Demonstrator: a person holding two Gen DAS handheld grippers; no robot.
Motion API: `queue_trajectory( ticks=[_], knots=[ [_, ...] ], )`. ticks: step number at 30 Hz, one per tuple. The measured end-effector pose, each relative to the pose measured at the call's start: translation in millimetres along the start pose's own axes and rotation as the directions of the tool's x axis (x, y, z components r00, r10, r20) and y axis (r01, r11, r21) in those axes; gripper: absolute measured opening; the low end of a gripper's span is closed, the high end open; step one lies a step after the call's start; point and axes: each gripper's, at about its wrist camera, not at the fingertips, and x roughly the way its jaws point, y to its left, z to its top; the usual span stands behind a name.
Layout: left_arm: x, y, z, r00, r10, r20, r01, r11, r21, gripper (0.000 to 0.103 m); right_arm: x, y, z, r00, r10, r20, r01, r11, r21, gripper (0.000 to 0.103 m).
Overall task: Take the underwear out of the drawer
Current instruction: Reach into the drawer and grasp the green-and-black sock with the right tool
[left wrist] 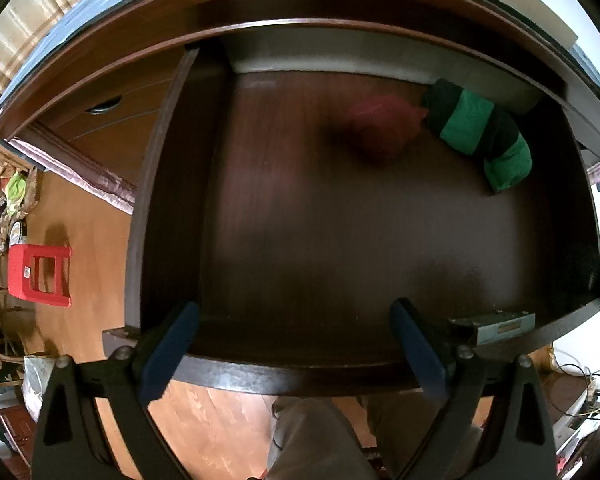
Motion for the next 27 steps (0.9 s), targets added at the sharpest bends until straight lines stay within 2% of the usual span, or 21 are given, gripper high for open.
queue_trajectory(
  ticks=[3, 9, 13, 14, 15, 18, 22, 24, 27],
  knots=[
    [0.4, 0.9, 0.0, 1.0, 0.001, 0.007, -0.001, 1.0, -0.001, 0.099, 3.0, 0.7, 28.6, 0.999, -0.035, 0.023, 0.036, 0.998, -0.043, 0.045],
    [1.0, 1.3, 0.0, 1.0, 0.002, 0.011, -0.002, 1.0, -0.001, 0.099, 36.7, 3.6, 78.7, 0.994, -0.108, 0.002, 0.108, 0.984, -0.142, 0.045],
    [1.0, 1.9, 1.4, 1.0, -0.002, 0.0, 0.002, 1.0, 0.0, 0.098, 59.8, 13.2, 93.7, 0.986, -0.167, -0.002, 0.162, 0.958, -0.235, 0.045],
    [1.0, 2.3, 2.9, 1.0, -0.007, -0.006, 0.007, 1.0, 0.0, 0.096, 65.4, 14.6, 95.3, 0.984, -0.181, -0.005, 0.174, 0.952, -0.251, 0.045],
    [0.3, 2.4, 4.3, 1.0, -0.021, -0.016, 0.021, 1.0, 0.006, 0.092, 71.7, 15.7, 96.9, 0.981, -0.194, -0.004, 0.186, 0.947, -0.262, 0.045],
    [-5.8, -0.4, 14.4, 0.999, -0.037, -0.008, 0.037, 0.999, 0.038, 0.09, 79.4, 15.7, 96.0, 0.978, -0.208, -0.001, 0.2, 0.943, -0.265, 0.044],
    [-20.5, -6.8, 44.9, 0.998, -0.048, 0.052, 0.043, 0.995, 0.084, 0.09, 82.9, 15.9, 94.0, 0.968, -0.25, -0.002, 0.239, 0.927, -0.289, 0.02],
    [-21.7, -11.4, 65.1, 0.996, -0.057, 0.071, 0.049, 0.993, 0.106, 0.092, 80.6, 9.8, 94.4, 0.971, -0.239, -0.021, 0.226, 0.941, -0.253, 0.017],
    [-5.7, -18.2, 86.6, 0.998, -0.054, 0.032, 0.049, 0.989, 0.137, 0.092, 73.0, 5.7, 93.2, 0.975, -0.216, -0.045, 0.203, 0.957, -0.206, 0.012]
  ],
)
